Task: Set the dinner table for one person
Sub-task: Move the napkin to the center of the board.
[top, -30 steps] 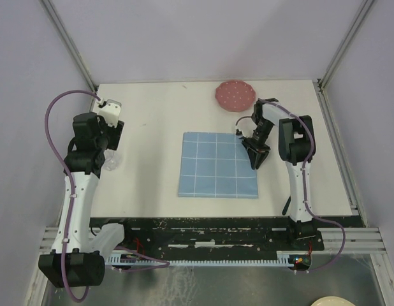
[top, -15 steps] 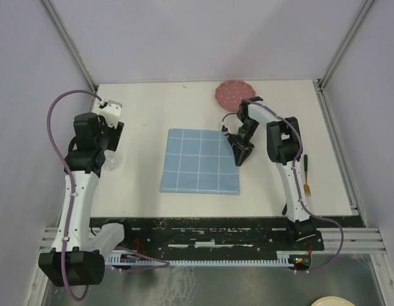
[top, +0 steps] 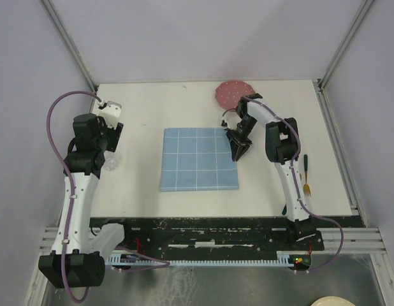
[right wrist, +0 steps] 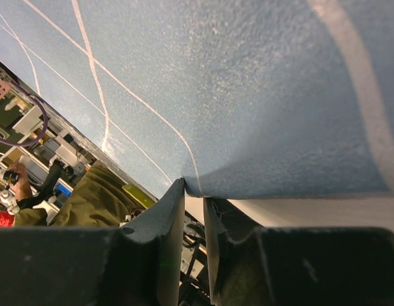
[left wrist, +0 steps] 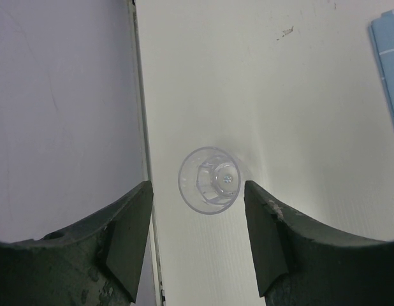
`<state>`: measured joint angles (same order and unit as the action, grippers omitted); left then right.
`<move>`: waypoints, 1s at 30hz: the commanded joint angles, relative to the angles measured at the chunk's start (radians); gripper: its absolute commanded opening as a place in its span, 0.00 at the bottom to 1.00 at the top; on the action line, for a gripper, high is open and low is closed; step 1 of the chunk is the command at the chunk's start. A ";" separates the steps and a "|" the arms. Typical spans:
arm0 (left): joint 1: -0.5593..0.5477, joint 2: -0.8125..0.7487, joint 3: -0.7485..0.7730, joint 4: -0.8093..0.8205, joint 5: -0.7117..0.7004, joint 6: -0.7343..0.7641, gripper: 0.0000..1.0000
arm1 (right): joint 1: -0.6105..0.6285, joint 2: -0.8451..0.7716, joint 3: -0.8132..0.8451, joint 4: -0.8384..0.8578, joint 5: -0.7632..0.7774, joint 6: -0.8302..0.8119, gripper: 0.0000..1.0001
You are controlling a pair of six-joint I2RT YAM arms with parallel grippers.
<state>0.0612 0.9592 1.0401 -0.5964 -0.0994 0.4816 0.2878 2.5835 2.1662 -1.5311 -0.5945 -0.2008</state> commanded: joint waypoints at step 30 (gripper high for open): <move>-0.002 -0.066 0.010 0.061 0.023 0.025 0.67 | 0.099 -0.184 -0.257 0.141 0.031 -0.011 0.29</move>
<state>0.0612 0.9264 1.0401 -0.5873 -0.0944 0.4816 0.3248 2.4538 1.9316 -1.4242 -0.5835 -0.1913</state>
